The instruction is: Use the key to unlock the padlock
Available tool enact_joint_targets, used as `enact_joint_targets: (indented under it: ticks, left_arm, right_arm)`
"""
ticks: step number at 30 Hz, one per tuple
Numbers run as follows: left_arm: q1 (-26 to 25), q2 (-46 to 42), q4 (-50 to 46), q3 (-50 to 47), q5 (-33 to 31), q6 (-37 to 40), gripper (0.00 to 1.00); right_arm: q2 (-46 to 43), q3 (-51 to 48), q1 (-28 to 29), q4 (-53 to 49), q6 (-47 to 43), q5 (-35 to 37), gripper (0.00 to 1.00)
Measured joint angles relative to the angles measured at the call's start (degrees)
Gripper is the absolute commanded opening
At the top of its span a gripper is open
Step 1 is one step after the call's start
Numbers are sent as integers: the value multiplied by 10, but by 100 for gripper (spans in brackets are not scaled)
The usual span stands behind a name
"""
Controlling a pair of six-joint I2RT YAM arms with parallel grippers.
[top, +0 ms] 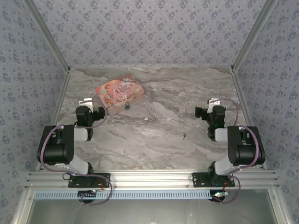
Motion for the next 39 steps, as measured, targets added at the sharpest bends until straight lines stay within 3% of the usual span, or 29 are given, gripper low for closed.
enact_joint_targets:
  ticks: [28, 35, 39]
  left_arm:
    - [0, -11, -5, -2, -1, 0, 99]
    - [0, -212, -88, -16, -27, -16, 99]
    - [0, -314, -193, 12, -30, -54, 100]
  right_arm:
    - [-1, 1, -1, -4, 1, 0, 100]
    - [-104, 39, -29, -132, 23, -3, 100]
    - [-179, 104, -26, -249, 55, -23, 99]
